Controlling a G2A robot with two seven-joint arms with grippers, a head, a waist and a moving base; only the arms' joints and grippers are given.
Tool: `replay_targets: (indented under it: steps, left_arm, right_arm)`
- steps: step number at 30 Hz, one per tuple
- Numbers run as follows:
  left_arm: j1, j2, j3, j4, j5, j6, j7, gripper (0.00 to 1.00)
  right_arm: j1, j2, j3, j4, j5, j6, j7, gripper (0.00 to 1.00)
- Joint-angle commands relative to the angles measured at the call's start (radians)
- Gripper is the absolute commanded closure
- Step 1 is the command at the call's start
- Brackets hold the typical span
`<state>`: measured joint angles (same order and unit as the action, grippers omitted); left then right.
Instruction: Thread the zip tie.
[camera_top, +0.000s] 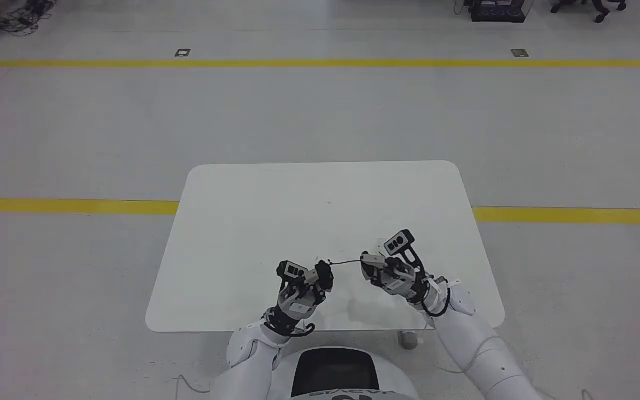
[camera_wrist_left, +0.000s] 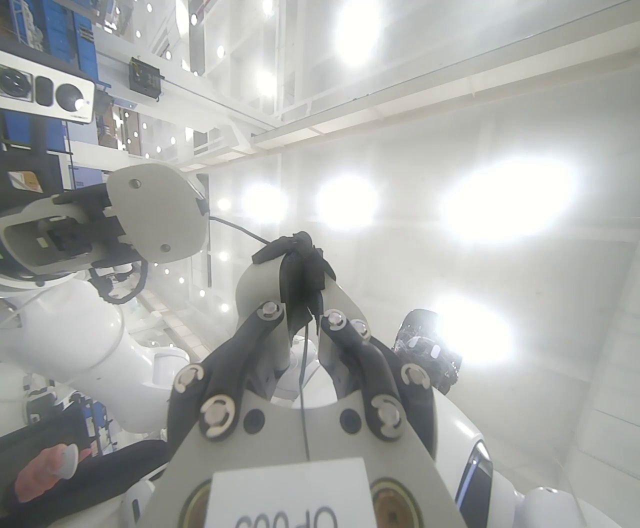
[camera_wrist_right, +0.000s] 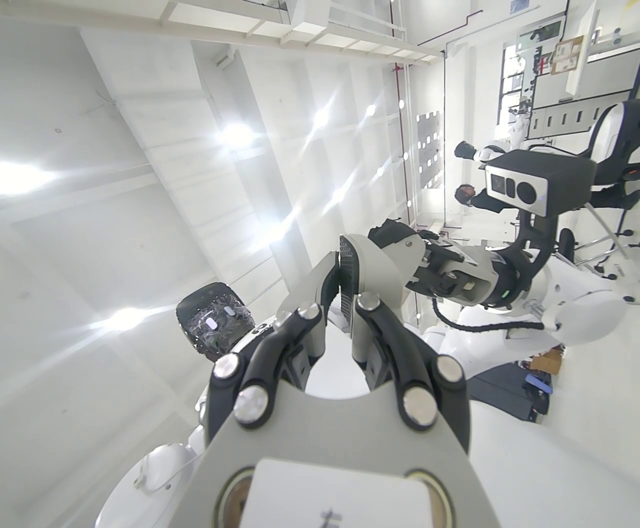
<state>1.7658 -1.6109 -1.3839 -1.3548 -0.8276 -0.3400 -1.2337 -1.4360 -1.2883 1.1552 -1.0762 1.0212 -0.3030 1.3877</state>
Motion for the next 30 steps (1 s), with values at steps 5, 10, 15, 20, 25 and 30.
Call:
replay_targets:
  steps: [5, 10, 15, 20, 25, 30]
  left_arm:
    - [0.000, 0.000, 0.000, 0.000, 0.000, 0.000, 0.000, 1.00]
    - [0.000, 0.000, 0.000, 0.000, 0.000, 0.000, 0.000, 1.00]
    - [0.000, 0.000, 0.000, 0.000, 0.000, 0.000, 0.000, 1.00]
    - [0.000, 0.000, 0.000, 0.000, 0.000, 0.000, 0.000, 1.00]
    - [0.000, 0.000, 0.000, 0.000, 0.000, 0.000, 0.000, 1.00]
    - [0.000, 0.000, 0.000, 0.000, 0.000, 0.000, 0.000, 1.00]
  right_arm:
    - [0.001, 0.000, 0.002, 0.002, -0.001, -0.002, -0.001, 1.00]
    - [-0.001, 0.001, 0.008, 0.002, -0.005, -0.001, -0.001, 1.00]
    - [-0.004, 0.002, 0.009, -0.001, -0.009, 0.002, -0.003, 1.00]
    - [-0.008, 0.002, 0.013, -0.004, -0.009, 0.000, -0.003, 1.00]
    - [-0.012, 0.004, 0.018, -0.007, -0.010, -0.001, -0.004, 1.00]
    - [-0.013, 0.004, 0.022, -0.008, -0.011, -0.001, -0.005, 1.00]
